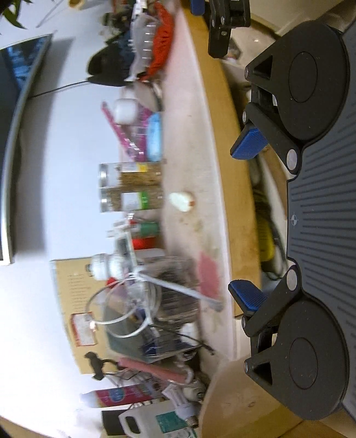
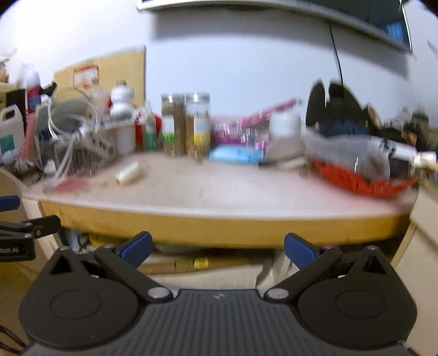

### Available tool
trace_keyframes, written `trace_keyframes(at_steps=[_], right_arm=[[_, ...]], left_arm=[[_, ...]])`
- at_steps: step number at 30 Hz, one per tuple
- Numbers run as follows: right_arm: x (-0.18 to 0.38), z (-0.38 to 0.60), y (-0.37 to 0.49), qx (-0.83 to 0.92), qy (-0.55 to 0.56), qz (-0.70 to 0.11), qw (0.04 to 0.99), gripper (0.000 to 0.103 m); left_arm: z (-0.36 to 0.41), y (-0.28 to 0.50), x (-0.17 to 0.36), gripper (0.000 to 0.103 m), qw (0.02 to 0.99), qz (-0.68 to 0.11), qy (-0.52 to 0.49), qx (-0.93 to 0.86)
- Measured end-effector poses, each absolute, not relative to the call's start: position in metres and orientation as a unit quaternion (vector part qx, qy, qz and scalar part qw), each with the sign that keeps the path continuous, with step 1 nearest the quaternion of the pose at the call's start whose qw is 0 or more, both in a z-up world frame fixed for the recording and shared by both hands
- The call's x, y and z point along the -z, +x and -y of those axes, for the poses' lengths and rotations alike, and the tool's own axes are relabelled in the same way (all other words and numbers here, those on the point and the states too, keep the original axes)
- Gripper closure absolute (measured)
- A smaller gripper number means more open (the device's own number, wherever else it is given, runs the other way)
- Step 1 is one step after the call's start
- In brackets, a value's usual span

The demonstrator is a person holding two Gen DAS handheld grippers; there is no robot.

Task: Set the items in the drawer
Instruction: 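Withdraw both grippers from the drawer and raise them to the tabletop, then reach the left gripper to the white orange-capped bottle and close on it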

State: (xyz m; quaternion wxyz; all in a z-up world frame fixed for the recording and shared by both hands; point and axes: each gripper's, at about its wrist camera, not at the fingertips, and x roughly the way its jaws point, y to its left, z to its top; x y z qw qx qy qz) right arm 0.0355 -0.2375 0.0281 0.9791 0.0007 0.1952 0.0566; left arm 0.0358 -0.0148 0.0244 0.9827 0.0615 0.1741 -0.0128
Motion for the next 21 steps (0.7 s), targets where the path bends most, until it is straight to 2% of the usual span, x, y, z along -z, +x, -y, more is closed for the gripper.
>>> trace_keyframes(at_steps=[5, 21], right_arm=[[-0.038, 0.234, 0.034, -0.061, -0.013, -0.16, 0.985, 0.0], [-0.031, 0.229, 0.031, -0.071, -0.01, -0.179, 0.981, 0.0]], left_arm=[[0.015, 0.037, -0.031, 0.006, 0.987, -0.152, 0.048, 0.027], [0.017, 0.076, -0.014, 0.006, 0.987, -0.141, 0.045, 0.055]])
